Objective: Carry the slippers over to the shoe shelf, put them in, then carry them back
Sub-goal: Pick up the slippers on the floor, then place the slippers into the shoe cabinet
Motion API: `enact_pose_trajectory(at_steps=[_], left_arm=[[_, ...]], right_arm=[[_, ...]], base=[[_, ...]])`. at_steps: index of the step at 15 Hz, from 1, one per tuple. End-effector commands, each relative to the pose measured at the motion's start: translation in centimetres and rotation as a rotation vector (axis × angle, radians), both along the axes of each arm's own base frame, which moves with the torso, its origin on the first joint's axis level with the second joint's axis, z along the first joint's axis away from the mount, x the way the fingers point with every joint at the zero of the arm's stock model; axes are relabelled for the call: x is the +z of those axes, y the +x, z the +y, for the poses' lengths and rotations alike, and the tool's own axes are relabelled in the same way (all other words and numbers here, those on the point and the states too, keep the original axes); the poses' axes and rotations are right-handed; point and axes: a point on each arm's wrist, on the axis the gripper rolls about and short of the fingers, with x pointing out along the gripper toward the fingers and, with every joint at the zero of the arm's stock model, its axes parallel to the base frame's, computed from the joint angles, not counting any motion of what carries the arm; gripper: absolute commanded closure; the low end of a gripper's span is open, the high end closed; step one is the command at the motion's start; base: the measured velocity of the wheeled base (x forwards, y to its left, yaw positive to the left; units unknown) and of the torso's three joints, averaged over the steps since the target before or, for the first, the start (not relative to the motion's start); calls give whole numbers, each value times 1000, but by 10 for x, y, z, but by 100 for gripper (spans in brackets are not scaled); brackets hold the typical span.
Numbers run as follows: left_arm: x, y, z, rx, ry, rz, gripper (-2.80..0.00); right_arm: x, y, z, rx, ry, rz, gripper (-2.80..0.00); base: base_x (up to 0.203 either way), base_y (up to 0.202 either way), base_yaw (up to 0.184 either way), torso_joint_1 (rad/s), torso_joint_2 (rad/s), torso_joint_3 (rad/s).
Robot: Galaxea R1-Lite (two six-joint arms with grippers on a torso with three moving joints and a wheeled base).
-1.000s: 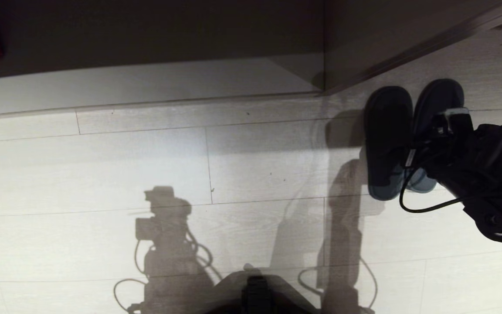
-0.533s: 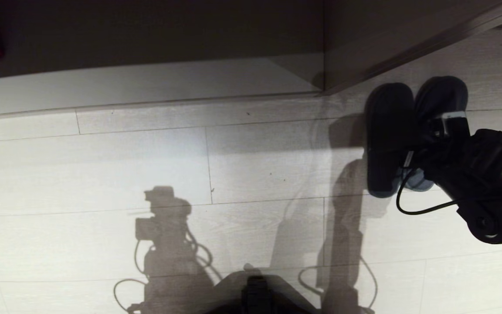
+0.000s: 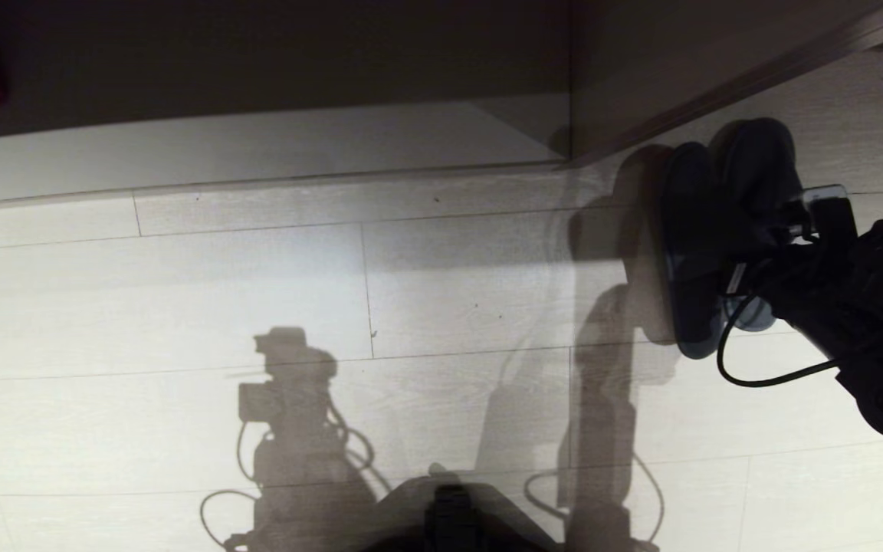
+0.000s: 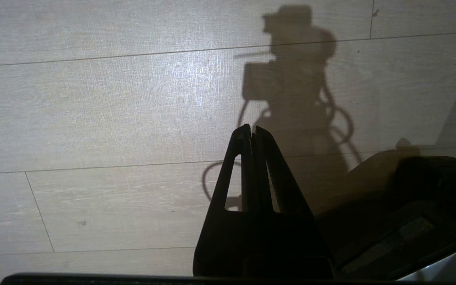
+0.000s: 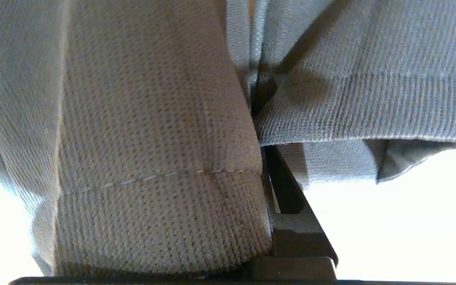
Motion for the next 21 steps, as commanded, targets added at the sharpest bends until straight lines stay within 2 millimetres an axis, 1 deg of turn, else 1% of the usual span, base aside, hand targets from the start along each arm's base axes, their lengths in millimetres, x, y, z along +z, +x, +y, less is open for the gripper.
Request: enact_pose_trajectory(at_steps=[1, 3, 7, 10, 14, 19, 21], left_arm=[[-2, 1, 0, 0, -1, 7, 0], [-2, 1, 0, 1, 0, 7, 0], [-2, 1, 0, 0, 1, 7, 0], [-2, 1, 0, 1, 1, 7, 0], [-2, 1, 0, 2, 5, 7, 0], [-2, 1, 0, -1, 1, 7, 0], [-2, 1, 0, -1, 1, 7, 0]], right_arm=[[34, -34, 3, 20, -8, -74, 0], [46, -54, 7, 34, -7, -66, 0], [63, -90, 12, 49, -7, -68, 0], [73, -121, 15, 64, -7, -50, 0], [81, -159, 18, 79, -6, -26, 0], [86, -193, 20, 81, -5, -12, 0], [84, -199, 20, 83, -1, 6, 0]], base=[[0, 0, 0, 0, 0, 0], [0, 0, 0, 0, 0, 0], [0, 0, 0, 0, 0, 0], [0, 0, 0, 0, 0, 0], [0, 0, 0, 0, 0, 0], [0, 0, 0, 0, 0, 0], [0, 0, 0, 0, 0, 0]])
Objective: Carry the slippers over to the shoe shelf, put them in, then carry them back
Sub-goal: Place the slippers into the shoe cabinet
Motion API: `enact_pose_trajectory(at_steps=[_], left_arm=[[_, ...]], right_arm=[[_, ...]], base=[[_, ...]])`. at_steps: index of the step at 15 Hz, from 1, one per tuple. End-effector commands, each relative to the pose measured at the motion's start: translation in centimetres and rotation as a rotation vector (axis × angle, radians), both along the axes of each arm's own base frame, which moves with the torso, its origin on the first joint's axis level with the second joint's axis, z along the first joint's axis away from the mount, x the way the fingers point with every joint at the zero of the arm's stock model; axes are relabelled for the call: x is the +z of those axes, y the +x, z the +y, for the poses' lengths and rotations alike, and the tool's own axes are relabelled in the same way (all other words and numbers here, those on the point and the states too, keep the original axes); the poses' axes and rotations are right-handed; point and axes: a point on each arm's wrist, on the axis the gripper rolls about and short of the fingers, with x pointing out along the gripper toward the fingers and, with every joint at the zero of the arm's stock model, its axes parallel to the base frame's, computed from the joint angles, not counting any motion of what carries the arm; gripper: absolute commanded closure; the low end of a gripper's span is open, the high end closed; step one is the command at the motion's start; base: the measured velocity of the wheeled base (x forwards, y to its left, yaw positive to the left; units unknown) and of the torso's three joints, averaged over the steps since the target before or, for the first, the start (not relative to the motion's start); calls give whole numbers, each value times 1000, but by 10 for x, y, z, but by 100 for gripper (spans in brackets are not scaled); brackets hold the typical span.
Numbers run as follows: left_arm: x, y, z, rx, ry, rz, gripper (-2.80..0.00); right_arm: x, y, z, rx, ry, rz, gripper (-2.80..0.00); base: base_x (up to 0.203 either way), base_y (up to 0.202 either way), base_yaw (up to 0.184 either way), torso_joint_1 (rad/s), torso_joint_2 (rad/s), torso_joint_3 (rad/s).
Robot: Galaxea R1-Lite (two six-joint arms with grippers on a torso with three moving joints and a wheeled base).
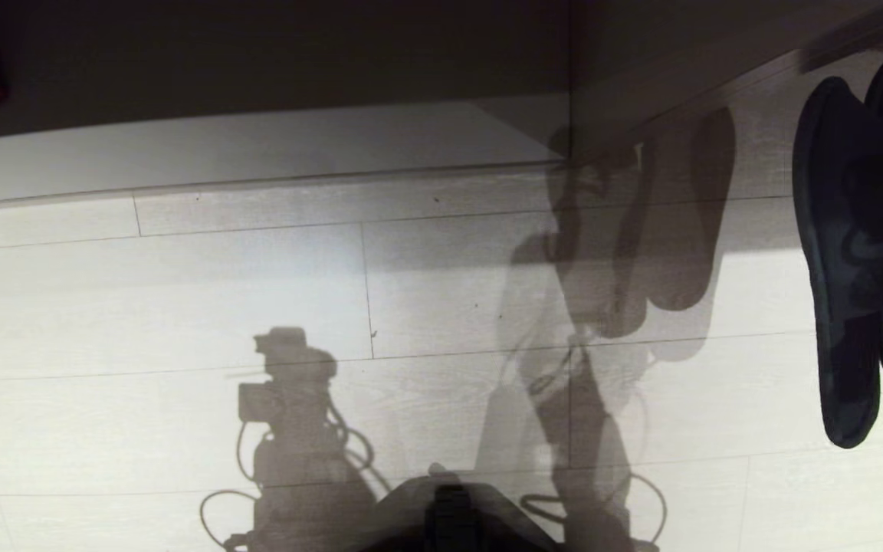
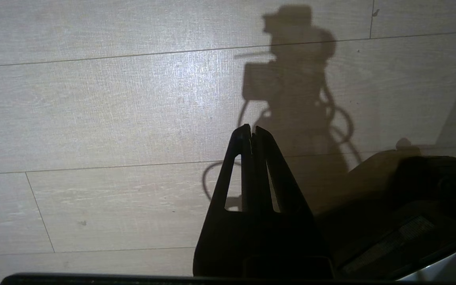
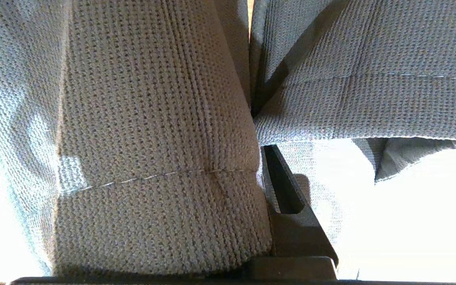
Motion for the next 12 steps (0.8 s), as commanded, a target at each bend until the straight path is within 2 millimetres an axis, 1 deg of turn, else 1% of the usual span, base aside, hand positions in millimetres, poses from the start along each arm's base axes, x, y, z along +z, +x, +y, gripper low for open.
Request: enact_pose_trajectory(at_steps=[1, 5, 12], left_arm=[[-2, 1, 0, 2, -1, 6, 0], [-2, 1, 0, 1, -3, 7, 0], [-2, 1, 0, 1, -3, 6, 0]], right_arm=[[5, -14, 1, 2, 0, -34, 0], [5, -24, 1, 4, -1, -33, 0], [4, -28, 1, 10, 5, -21, 0]], base=[[0, 0, 0, 0, 0, 0], [0, 0, 0, 2, -1, 36], [0, 0, 0, 1, 3, 196]])
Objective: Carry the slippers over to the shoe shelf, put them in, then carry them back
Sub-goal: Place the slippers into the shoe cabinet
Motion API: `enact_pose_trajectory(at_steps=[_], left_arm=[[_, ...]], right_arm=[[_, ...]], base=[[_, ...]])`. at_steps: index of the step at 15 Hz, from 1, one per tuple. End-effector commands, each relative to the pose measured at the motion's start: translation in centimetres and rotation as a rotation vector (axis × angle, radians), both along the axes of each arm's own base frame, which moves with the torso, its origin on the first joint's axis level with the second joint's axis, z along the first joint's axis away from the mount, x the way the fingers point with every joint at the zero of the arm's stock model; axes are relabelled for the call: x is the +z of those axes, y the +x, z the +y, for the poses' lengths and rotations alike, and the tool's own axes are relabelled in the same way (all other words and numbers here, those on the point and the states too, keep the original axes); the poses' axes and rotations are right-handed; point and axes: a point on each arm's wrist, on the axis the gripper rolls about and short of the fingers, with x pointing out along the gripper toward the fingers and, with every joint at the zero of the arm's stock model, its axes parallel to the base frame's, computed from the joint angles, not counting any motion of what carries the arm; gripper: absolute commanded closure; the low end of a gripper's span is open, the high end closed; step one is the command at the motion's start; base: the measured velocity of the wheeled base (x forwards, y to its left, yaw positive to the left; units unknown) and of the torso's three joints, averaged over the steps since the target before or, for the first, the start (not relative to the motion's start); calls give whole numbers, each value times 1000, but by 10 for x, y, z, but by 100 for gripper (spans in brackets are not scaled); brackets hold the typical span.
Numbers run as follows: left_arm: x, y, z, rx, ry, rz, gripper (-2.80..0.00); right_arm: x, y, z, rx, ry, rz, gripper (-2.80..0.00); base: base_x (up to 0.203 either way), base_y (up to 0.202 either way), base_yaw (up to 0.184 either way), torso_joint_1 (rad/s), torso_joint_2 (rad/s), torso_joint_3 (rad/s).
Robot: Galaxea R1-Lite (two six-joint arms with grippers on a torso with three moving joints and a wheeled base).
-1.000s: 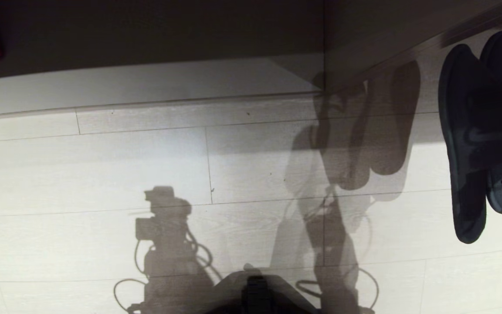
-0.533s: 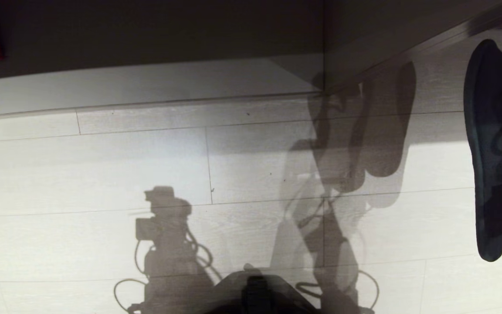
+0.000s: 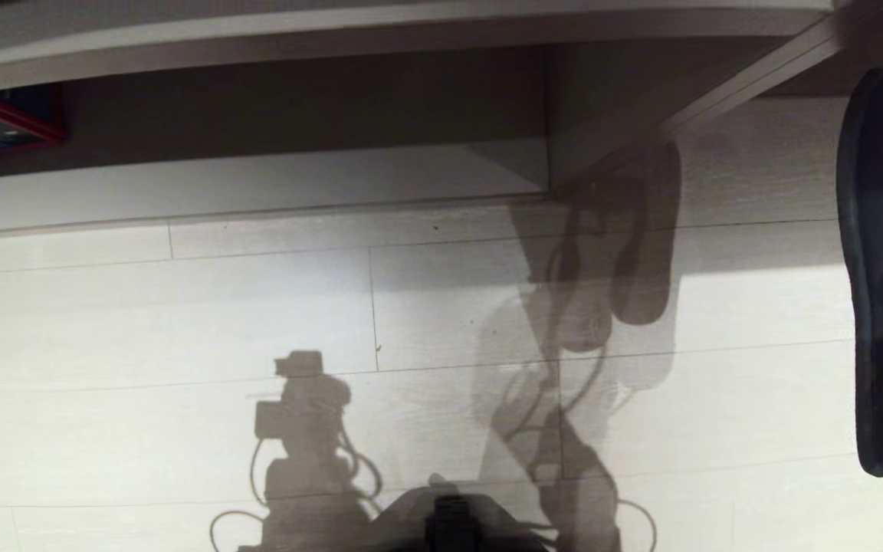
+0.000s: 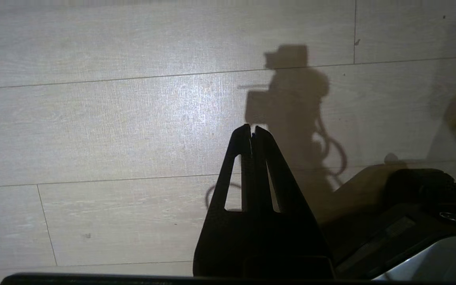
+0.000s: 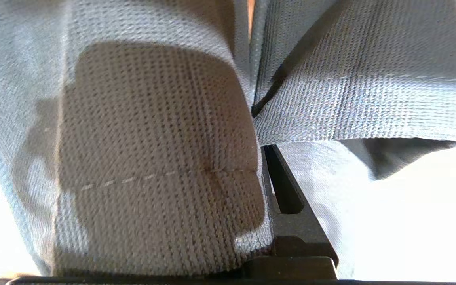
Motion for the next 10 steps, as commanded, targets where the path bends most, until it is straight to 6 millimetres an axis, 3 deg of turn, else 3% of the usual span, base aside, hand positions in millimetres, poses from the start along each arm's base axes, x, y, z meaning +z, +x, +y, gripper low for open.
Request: enact_pose_trajectory(at_steps=[1, 5, 10], left_arm=[[-2, 1, 0, 0, -1, 5, 0], [-2, 1, 0, 1, 0, 6, 0], [-2, 1, 0, 1, 1, 6, 0]], right_arm=[[0, -1, 0, 0, -2, -5, 0], [-4, -9, 1, 25, -5, 21, 0], [-13, -16, 2, 61, -7, 82, 0]], base=[[0, 0, 0, 2, 6, 206], [0, 0, 0, -1, 3, 184], [0, 0, 0, 3, 1, 43]])
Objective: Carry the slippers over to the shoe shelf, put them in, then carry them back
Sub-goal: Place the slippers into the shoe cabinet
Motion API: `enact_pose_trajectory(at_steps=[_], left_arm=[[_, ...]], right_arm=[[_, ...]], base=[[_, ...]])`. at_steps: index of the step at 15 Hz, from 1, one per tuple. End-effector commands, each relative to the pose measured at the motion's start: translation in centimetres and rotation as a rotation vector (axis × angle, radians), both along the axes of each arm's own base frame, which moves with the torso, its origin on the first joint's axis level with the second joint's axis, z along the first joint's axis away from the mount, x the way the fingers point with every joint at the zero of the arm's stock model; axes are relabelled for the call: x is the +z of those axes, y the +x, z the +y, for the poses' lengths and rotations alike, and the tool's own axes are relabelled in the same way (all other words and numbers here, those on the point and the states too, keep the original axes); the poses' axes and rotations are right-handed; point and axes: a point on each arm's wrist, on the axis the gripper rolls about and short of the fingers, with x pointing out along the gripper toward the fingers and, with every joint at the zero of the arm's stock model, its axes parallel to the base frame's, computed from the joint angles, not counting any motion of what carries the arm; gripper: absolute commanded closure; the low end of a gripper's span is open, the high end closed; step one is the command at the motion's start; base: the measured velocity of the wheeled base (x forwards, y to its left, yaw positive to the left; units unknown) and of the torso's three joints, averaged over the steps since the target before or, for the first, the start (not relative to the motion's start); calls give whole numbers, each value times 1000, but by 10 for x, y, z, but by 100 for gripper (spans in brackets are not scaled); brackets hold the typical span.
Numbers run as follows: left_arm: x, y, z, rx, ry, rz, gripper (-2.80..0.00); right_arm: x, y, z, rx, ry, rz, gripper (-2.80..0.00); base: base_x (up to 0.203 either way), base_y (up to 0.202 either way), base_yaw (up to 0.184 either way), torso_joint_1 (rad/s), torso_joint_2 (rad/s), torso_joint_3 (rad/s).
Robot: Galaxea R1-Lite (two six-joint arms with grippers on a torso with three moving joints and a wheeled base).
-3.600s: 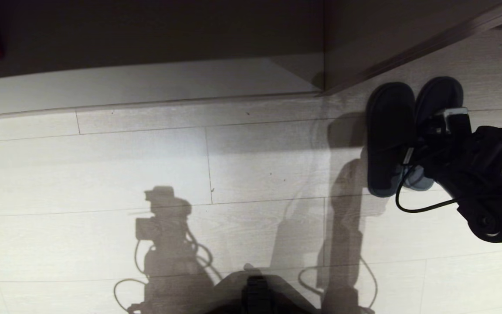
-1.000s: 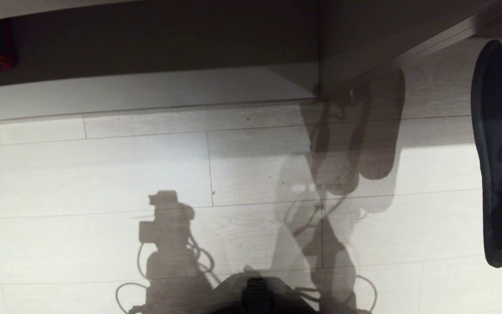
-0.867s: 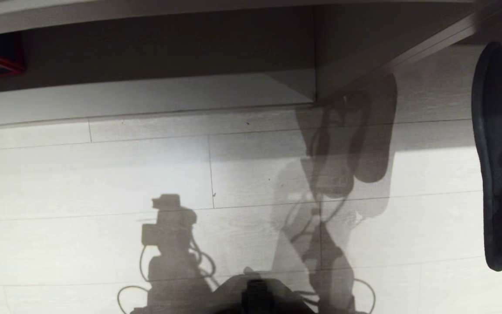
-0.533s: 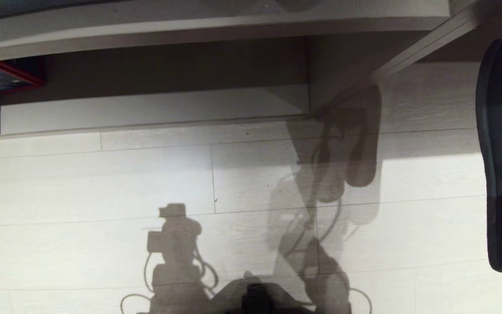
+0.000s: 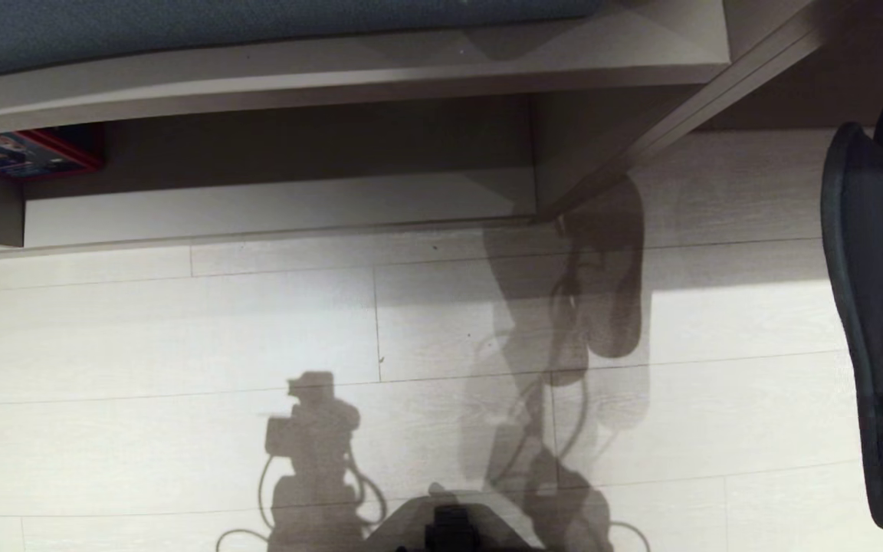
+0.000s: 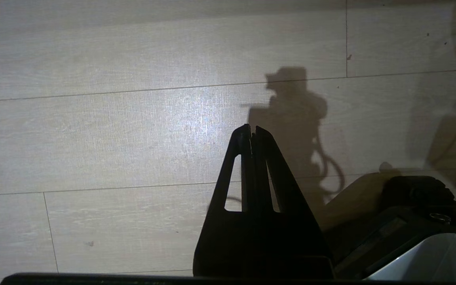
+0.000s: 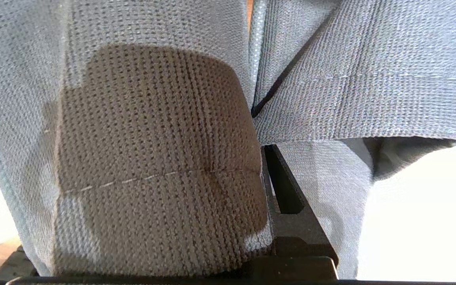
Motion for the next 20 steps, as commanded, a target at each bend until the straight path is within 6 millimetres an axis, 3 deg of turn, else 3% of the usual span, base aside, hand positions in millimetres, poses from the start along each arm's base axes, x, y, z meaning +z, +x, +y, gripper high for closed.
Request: enact_pose_trajectory(at_steps=[1, 11, 17, 20], left_arm=[[-2, 1, 0, -1, -1, 7, 0], [-2, 1, 0, 1, -1, 5, 0], [-2, 1, 0, 0, -1, 6, 0], [-2, 1, 0, 0, -2, 7, 0]], right_arm=[[0, -3, 0, 1, -2, -12, 0], [0, -3, 0, 15, -1, -10, 0], [-2, -2, 2, 61, -10, 7, 0], [-12, -4, 3, 125, -54, 115, 0]], base=[[0, 0, 0, 0, 0, 0], [1, 5, -1, 0, 0, 0], [1, 173, -4, 4, 2, 2], [0, 196, -1, 2, 0, 4]])
